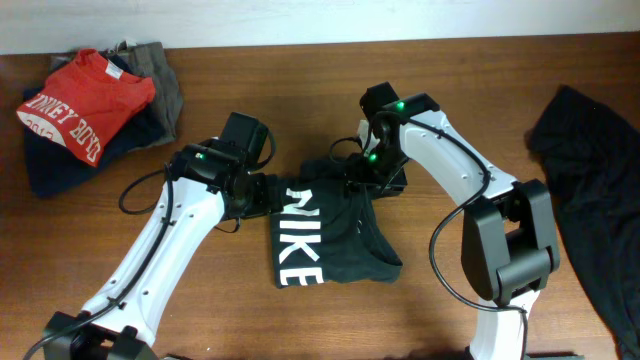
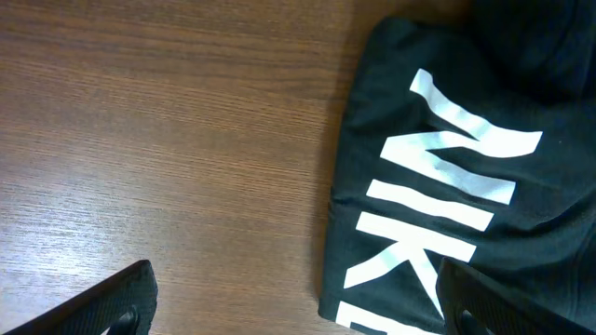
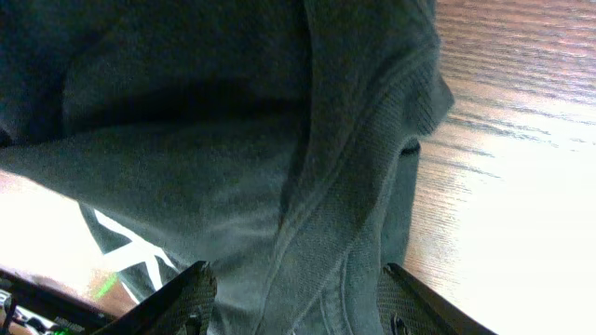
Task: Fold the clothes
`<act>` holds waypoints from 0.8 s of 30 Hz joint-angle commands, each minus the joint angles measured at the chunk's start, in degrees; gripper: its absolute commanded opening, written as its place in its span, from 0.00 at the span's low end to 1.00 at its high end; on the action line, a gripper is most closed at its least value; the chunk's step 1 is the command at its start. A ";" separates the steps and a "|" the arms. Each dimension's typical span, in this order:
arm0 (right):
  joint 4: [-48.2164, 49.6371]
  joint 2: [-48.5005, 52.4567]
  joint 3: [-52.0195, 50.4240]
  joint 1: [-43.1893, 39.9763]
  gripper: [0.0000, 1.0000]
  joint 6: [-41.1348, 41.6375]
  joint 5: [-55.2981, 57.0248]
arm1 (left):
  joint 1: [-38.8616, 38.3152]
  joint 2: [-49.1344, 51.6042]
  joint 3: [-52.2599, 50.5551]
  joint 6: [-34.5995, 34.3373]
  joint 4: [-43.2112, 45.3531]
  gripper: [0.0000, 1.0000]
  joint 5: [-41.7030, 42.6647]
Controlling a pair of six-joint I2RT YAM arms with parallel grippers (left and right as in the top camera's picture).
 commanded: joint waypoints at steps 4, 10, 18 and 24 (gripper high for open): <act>3.15 0.11 -5.25 0.26 0.56 -0.22 -2.23 | 0.15 0.42 -0.09 -0.09 -0.22 0.95 -0.66; 5.75 0.11 -5.60 0.26 0.41 0.04 -5.40 | 0.15 0.42 -0.07 -0.09 -0.24 0.95 -0.66; 7.56 0.11 -5.60 0.20 0.19 0.87 -3.76 | 0.15 0.42 -0.07 -0.09 -0.22 0.96 -0.68; 7.72 0.11 -5.57 0.13 0.04 4.57 4.90 | 0.15 0.42 -0.07 -0.09 -0.22 0.96 -0.68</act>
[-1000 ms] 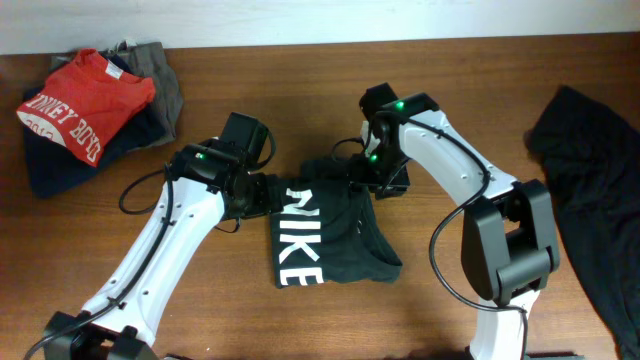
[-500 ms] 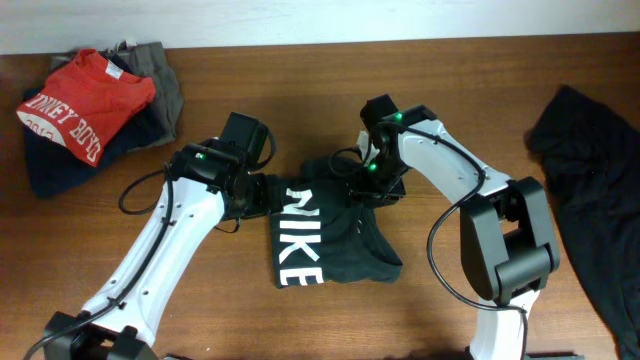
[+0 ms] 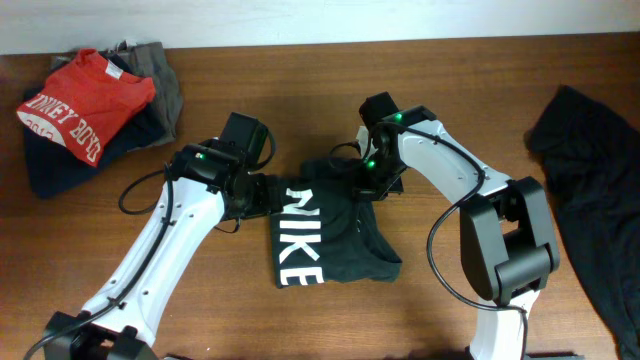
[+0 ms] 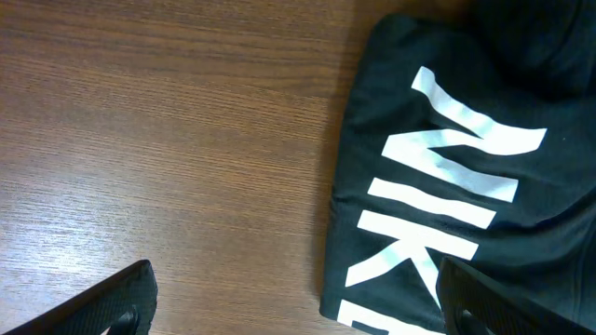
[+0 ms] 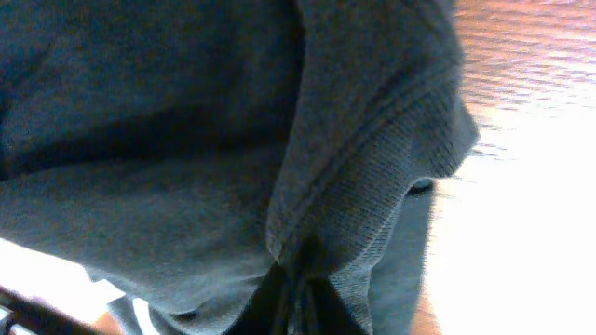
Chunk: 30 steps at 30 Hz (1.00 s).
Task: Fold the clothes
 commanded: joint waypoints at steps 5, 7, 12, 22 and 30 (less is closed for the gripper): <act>2.14 0.11 -0.31 -0.83 0.04 3.96 10.62 | 0.15 0.42 -0.04 -0.09 0.11 0.96 -0.68; 2.16 0.11 -0.31 -1.11 0.04 4.68 12.68 | 0.15 0.42 -0.04 -0.09 0.13 0.96 -0.68; 0.98 0.11 -0.31 -1.25 0.23 4.76 18.29 | 0.15 0.42 -0.04 -0.09 0.37 0.96 -0.68; -9.55 -2.25 9.20 -1.31 0.65 7.08 20.20 | 0.15 0.46 -0.04 -0.09 0.79 0.96 -1.60; -7.10 -2.64 15.74 -0.79 0.38 -13.29 -15.54 | 1.07 1.42 -0.07 -1.03 1.11 0.96 -4.70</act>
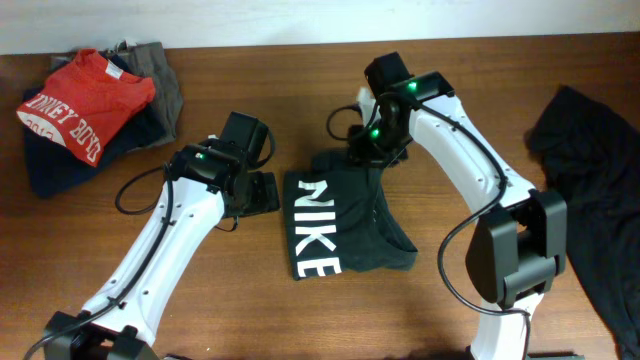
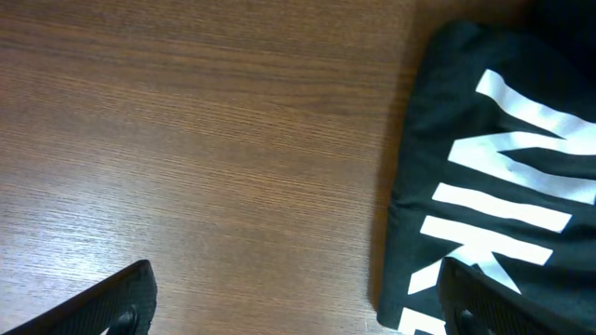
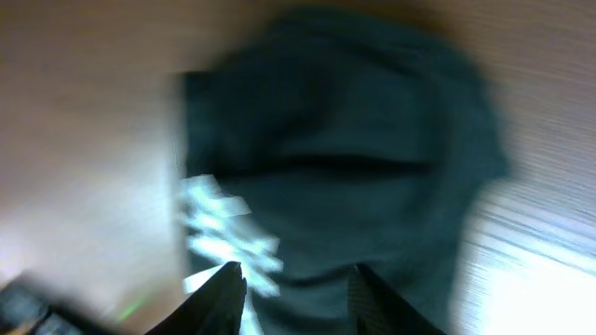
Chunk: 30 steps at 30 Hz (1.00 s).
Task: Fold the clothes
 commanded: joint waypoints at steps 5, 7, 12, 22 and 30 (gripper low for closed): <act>3.21 1.95 -0.94 0.81 0.16 -10.58 -24.28 | 1.38 3.39 -0.07 -0.92 0.39 0.99 -1.29; 2.75 4.15 -0.96 1.01 0.11 -11.87 -29.97 | 1.38 3.61 -0.07 -0.92 0.17 0.99 -1.29; -1.25 7.85 -0.98 1.95 0.04 -11.85 -30.62 | 1.38 3.63 -0.07 -0.90 -0.48 0.99 -1.31; -0.68 10.62 -1.01 2.34 0.07 -11.41 -29.11 | 1.38 3.63 -0.07 -0.90 -0.37 0.99 -1.33; 7.52 16.24 -1.01 2.32 0.06 -11.17 -29.07 | 1.38 3.63 -0.07 -0.90 -0.37 0.99 -1.33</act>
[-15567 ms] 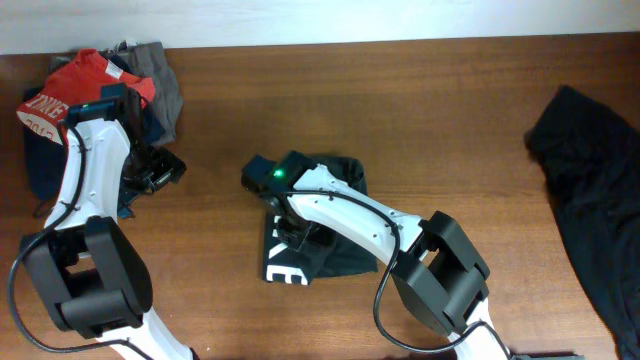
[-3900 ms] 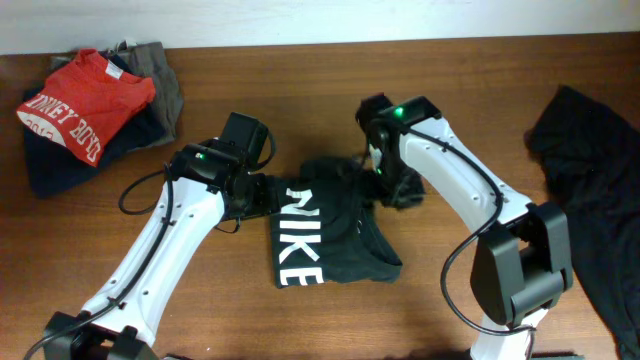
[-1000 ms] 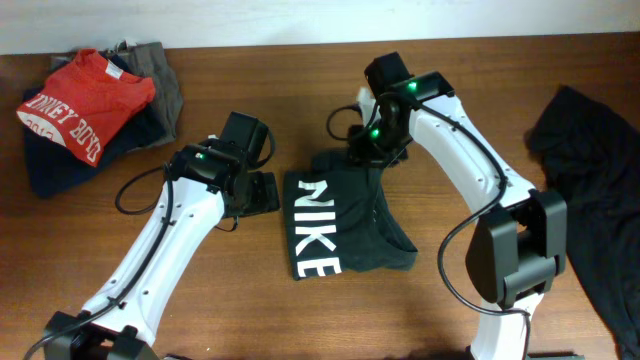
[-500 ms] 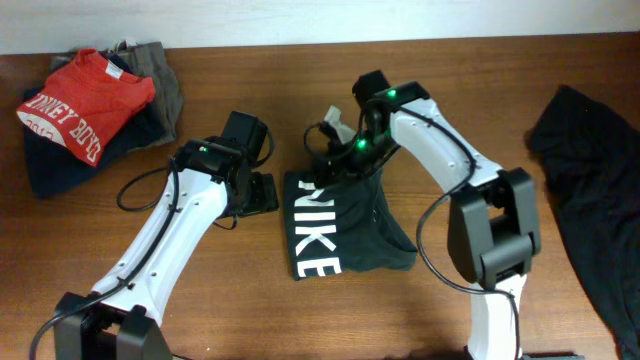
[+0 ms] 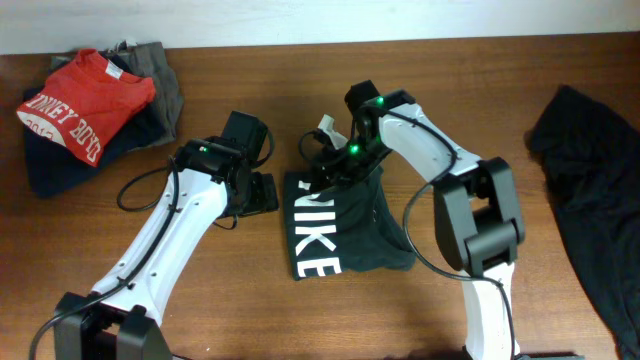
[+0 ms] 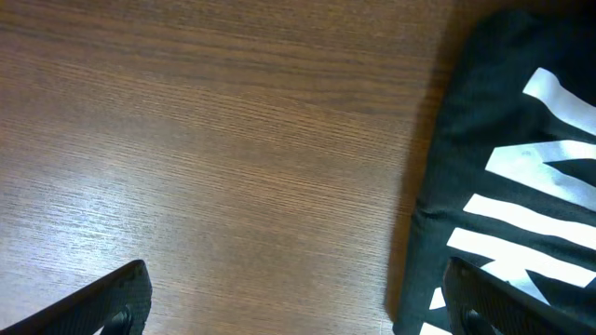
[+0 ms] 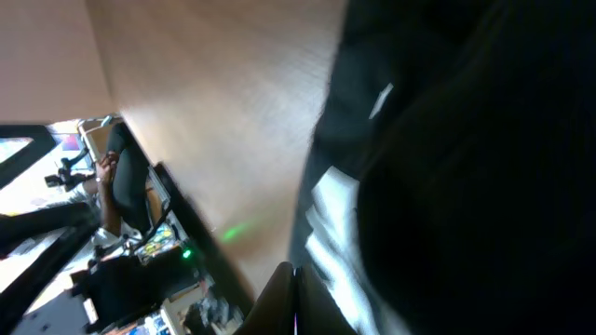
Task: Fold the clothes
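Note:
A black shirt with white NIKE lettering [image 5: 350, 235] lies crumpled at the middle of the wooden table [image 5: 300, 70]. My right gripper [image 5: 338, 168] sits low at the shirt's upper left edge. In the right wrist view its fingers [image 7: 293, 279] are pressed together, and dark cloth [image 7: 466, 167] fills the space beside them. My left gripper [image 5: 262, 192] rests just left of the shirt. In the left wrist view it [image 6: 298, 302] is open over bare wood, with the shirt's edge [image 6: 521, 186] by its right finger.
A stack of folded clothes topped by a red shirt [image 5: 85, 100] lies at the back left corner. Another dark garment [image 5: 590, 180] is heaped at the table's right edge. The table's far edge runs along the top of the overhead view.
My right gripper has gone from the shirt's upper right corner, jaws apart, to its upper left edge, jaws shut. The shirt lies about where it was. The left gripper has barely shifted.
First my right gripper was open over a fold at the shirt's upper right, then shut on that fold. A second later the shirt lay a little further right and the jaws were apart. Now they are shut at the upper left edge. The left gripper stayed open throughout.

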`<act>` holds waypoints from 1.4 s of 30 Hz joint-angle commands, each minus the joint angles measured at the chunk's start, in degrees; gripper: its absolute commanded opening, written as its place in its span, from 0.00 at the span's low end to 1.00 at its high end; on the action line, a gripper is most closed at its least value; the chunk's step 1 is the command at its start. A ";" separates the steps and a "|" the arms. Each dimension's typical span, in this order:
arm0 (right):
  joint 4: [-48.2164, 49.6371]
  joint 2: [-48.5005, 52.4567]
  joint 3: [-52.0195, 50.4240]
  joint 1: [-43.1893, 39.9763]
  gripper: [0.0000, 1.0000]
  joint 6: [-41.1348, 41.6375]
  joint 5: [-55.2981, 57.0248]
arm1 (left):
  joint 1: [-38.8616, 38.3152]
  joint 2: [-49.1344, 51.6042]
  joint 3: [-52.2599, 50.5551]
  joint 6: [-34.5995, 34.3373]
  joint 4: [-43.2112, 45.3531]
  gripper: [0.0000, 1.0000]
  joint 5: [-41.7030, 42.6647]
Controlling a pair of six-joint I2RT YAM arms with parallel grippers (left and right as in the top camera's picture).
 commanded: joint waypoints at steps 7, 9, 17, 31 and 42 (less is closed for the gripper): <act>12.57 3.69 -0.26 0.31 0.15 4.17 7.89 | 0.31 0.42 -0.09 -0.70 -0.11 0.99 -0.85; 13.14 4.68 -0.26 0.31 0.15 4.17 8.26 | 0.31 0.42 -0.09 -0.70 -0.11 0.99 -0.85; 14.01 6.71 0.26 -1.51 0.10 8.13 15.63 | 0.31 0.42 -0.09 -0.70 -0.09 0.99 -0.83; -26.03 1.90 24.28 -9.64 0.13 -6.36 6.38 | 0.31 0.42 -0.09 -0.70 -0.04 0.99 -0.83; -22.51 2.01 -6.62 -6.36 0.04 -29.75 -18.38 | 0.31 0.42 -0.09 -0.70 -0.42 0.99 0.07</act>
